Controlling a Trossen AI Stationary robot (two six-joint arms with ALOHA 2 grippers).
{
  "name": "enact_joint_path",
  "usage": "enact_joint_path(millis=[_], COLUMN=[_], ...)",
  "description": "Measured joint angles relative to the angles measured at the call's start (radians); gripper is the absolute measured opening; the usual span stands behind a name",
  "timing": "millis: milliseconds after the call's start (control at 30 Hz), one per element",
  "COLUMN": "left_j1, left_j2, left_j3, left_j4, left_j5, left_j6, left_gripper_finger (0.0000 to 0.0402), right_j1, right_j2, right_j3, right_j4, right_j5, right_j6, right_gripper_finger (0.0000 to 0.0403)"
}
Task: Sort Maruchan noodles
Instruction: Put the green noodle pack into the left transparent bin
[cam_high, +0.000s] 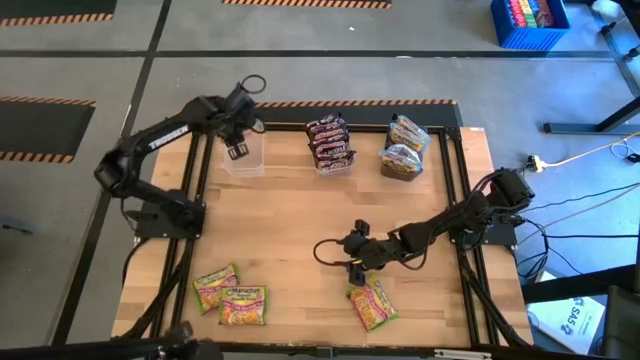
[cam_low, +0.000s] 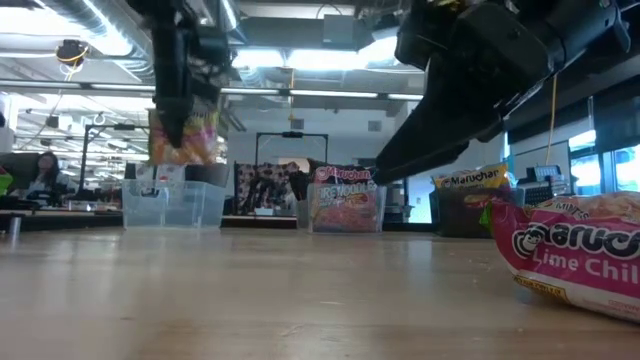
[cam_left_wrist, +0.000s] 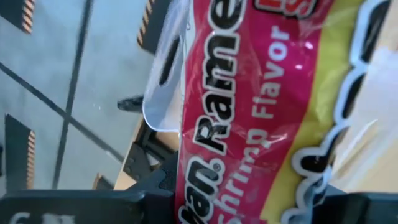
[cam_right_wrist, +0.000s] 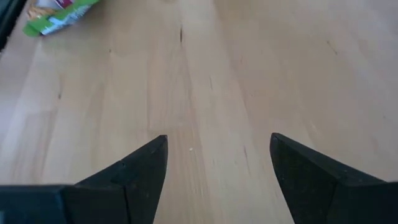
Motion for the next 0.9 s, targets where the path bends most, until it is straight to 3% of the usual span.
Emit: enact_joint_path(millis=[167,467,900], left_j1=[0.055,0.07,0.135], left_j2=[0.124,0.257,0.27], left_j3=[0.0,0.0,0.0], left_j4=[0.017,0.183,0.336], left_j5=[-0.034,0.04,0.271], left_j6=[0.079,0.176,0.325], left_gripper_finger=[0.0122,0.0122,0.0122], right_j1=[0.0,0.0,0.0], right_j2=[0.01,0.01,0.01], right_j3=[0.0,0.0,0.0], right_j4=[0.0,0.001,0.002], right_j5=[0.001,0.001,0.018], right_j6=[0.006,0.025,0.026], right_gripper_finger=[0.0264,0.0264,0.0264])
